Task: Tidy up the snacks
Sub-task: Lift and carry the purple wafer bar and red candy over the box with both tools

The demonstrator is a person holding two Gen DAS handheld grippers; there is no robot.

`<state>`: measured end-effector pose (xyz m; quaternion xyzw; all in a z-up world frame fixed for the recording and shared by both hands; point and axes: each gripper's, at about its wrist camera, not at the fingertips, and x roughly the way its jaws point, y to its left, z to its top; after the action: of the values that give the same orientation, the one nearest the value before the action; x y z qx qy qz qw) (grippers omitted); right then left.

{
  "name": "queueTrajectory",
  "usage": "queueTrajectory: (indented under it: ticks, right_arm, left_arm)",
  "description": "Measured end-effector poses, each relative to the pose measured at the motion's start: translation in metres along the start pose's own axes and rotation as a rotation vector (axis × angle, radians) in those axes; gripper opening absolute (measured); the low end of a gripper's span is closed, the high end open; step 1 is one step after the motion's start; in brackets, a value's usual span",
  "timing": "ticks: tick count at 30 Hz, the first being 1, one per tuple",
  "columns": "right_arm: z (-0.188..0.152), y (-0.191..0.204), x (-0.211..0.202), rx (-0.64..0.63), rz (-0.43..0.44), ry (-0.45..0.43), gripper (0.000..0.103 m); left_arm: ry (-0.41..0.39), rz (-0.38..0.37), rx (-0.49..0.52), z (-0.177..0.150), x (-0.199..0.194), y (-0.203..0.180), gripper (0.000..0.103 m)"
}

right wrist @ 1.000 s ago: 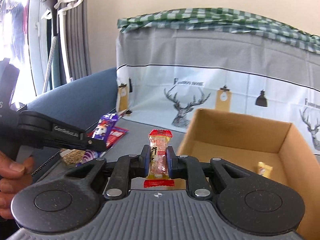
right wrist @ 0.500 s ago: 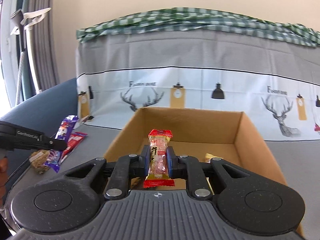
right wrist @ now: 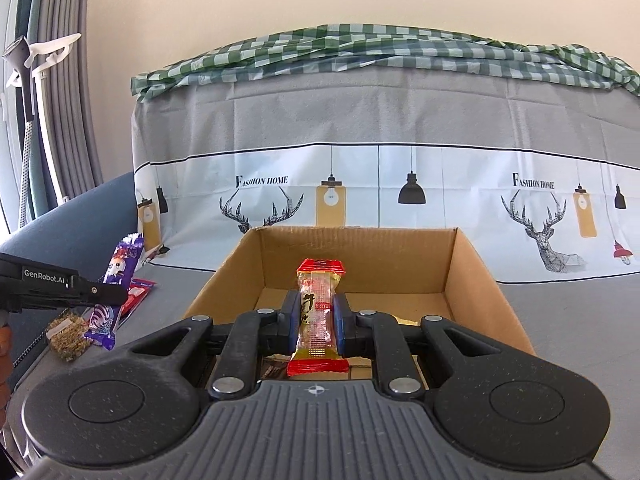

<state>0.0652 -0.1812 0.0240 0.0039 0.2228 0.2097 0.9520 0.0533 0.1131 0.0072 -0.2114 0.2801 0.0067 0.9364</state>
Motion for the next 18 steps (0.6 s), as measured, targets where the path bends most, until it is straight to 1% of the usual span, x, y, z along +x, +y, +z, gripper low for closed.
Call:
queueTrajectory:
  ticks: [8, 13, 18]
  right_arm:
    - [0.001, -0.001, 0.000, 0.003, -0.032, -0.019, 0.018]
    - [0.002, -0.006, 0.001, 0.019, -0.075, -0.032, 0.018]
    - [0.002, -0.010, 0.003, 0.033, -0.128, -0.039, 0.018]
  left_arm:
    - [-0.071, -0.081, 0.012, -0.002, -0.006, -0.022, 0.019]
    - [-0.083, -0.129, 0.045, -0.008, -0.007, -0.037, 0.019]
    - [-0.080, -0.169, 0.096, -0.017, -0.003, -0.057, 0.019]
